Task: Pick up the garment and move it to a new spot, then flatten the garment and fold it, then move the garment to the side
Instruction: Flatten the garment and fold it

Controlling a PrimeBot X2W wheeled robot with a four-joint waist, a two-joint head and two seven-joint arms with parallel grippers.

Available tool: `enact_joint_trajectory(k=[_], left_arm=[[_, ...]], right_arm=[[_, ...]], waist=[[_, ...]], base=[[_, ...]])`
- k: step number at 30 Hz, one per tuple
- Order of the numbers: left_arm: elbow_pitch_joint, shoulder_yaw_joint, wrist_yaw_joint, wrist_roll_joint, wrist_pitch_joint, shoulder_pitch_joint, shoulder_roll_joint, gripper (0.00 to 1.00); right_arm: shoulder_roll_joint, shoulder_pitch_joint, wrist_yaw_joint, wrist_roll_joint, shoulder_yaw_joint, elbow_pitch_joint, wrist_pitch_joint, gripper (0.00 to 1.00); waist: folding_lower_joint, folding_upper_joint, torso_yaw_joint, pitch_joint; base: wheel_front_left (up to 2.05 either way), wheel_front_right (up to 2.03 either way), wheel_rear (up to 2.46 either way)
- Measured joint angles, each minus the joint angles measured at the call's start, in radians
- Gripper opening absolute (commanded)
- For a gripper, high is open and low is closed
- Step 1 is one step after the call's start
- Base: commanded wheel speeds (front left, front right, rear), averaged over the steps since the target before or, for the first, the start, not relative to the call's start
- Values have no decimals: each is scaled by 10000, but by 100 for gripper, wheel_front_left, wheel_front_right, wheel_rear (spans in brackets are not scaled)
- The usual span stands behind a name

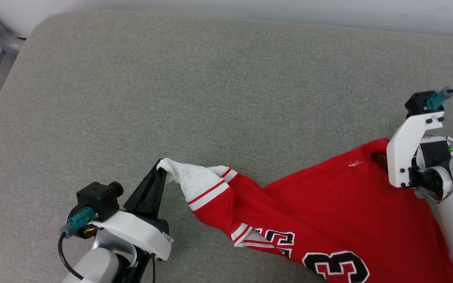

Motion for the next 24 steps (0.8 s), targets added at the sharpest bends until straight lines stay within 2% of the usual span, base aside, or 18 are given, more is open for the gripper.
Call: enact_joint_trajectory(k=[3, 4, 5, 6, 12, 19, 24], left_arm=[[81, -15, -25, -2, -56, -40, -25, 0], [105, -19, -27, -2, -58, -41, -29, 0], [132, -23, -35, -6, -59, -41, -33, 0], [155, -29, -40, -10, -65, -41, -35, 0], [247, 12, -33, -48, -100, -15, -17, 0], [297, 474, 267, 69, -188, -128, 351, 0], [443, 842, 328, 142, -203, -805, 629, 0]], right_arm=[[-6, -213, -2, 178, 90, 598, 345, 100], [-6, -292, -2, 270, 71, 752, 472, 45], [-6, -353, -2, 322, 94, 848, 562, 17], [-2, -384, -2, 393, 92, 955, 614, 0], [65, -494, -2, 940, 293, 1267, 433, 0], [38, -623, 0, 1208, 311, 1197, -1024, 0], [31, -694, 2, 853, 58, 1089, -1952, 0]], waist=[[-1, 0, 90, 112], [-2, 0, 108, 124], [-2, 0, 114, 122], [-1, 0, 115, 111], [-2, 0, 52, -111], [-1, 0, -202, -659], [-1, 0, -508, -1106]], base=[[0, 0, 0], [0, 0, 0], [0, 0, 0], [0, 0, 0], [0, 0, 0], [0, 0, 0], [0, 0, 0]])
